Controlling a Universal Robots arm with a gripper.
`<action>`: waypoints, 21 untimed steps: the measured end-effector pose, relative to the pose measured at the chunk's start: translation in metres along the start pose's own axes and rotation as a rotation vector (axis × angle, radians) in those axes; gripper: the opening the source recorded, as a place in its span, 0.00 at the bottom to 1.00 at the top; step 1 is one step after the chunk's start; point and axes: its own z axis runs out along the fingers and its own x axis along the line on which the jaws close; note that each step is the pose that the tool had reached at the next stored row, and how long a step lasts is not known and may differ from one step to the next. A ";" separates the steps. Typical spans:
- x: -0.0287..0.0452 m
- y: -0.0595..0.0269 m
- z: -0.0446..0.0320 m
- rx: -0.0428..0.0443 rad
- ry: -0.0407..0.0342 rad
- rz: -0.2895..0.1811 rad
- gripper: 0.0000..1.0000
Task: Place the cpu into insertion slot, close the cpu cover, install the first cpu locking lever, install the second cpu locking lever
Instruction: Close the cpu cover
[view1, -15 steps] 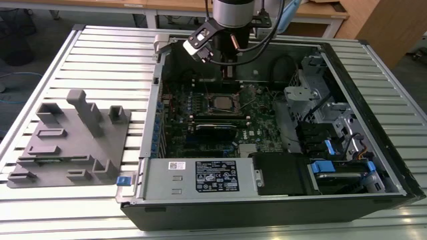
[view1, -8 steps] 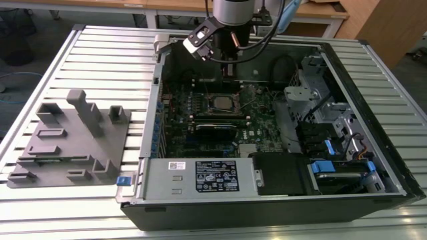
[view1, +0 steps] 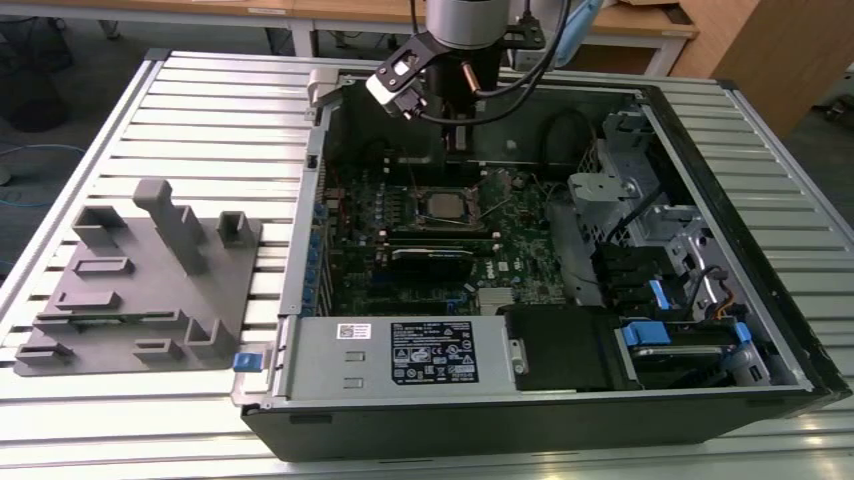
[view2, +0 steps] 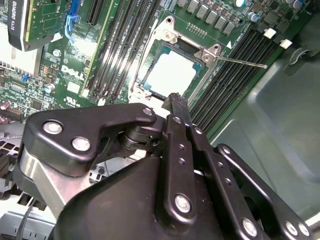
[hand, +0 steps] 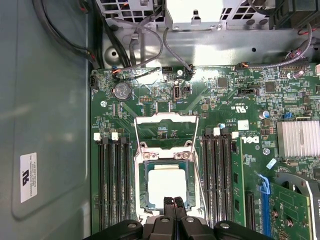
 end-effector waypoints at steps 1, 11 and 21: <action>0.0000 0.0000 -0.0009 0.0000 -0.0001 0.000 0.11; 0.0000 0.0002 -0.0035 0.0001 -0.0001 0.000 0.11; 0.0000 0.0005 -0.0081 -0.0001 0.0002 0.000 0.11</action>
